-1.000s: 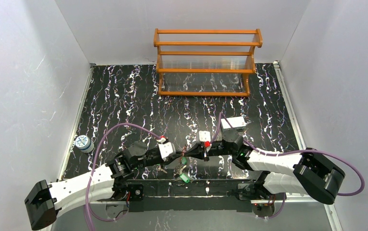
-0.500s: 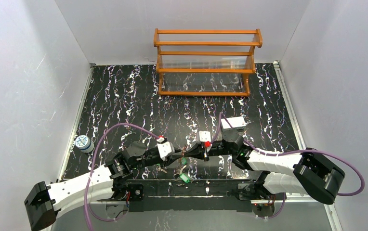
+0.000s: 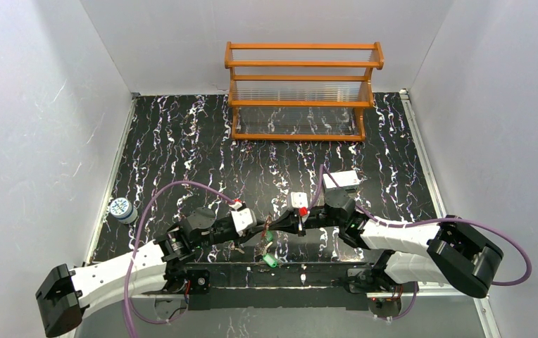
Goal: Put the keys on the keyring
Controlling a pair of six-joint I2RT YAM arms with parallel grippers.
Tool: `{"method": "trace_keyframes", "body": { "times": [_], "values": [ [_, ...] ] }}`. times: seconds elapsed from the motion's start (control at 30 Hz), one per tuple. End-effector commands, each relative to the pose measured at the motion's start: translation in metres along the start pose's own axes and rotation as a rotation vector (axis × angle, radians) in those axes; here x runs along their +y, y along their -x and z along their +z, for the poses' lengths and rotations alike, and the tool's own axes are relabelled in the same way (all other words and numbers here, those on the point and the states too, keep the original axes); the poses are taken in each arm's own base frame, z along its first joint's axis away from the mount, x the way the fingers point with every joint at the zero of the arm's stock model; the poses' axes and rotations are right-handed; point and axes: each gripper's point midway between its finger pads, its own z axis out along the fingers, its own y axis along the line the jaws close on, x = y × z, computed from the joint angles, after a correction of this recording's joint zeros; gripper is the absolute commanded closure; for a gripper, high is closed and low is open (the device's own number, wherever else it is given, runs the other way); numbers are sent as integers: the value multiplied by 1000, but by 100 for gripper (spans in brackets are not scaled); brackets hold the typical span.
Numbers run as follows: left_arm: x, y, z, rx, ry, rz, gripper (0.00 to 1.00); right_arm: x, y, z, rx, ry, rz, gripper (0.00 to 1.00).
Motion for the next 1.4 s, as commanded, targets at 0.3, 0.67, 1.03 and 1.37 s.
{"method": "trace_keyframes", "body": {
  "times": [0.3,0.67,1.03,1.37],
  "values": [
    [-5,1,9,-12,-43,16,95,-7,37,7,-98,8,-76,99],
    [-2,-2,2,7,-15,17,89,-6,39,6,-105,4,-85,99],
    [-1,-1,-1,-10,-1,12,86,-6,42,5,-111,3,-89,99],
    [-4,-5,5,7,-25,13,89,-6,42,6,-112,7,-89,99]
  ]
}}
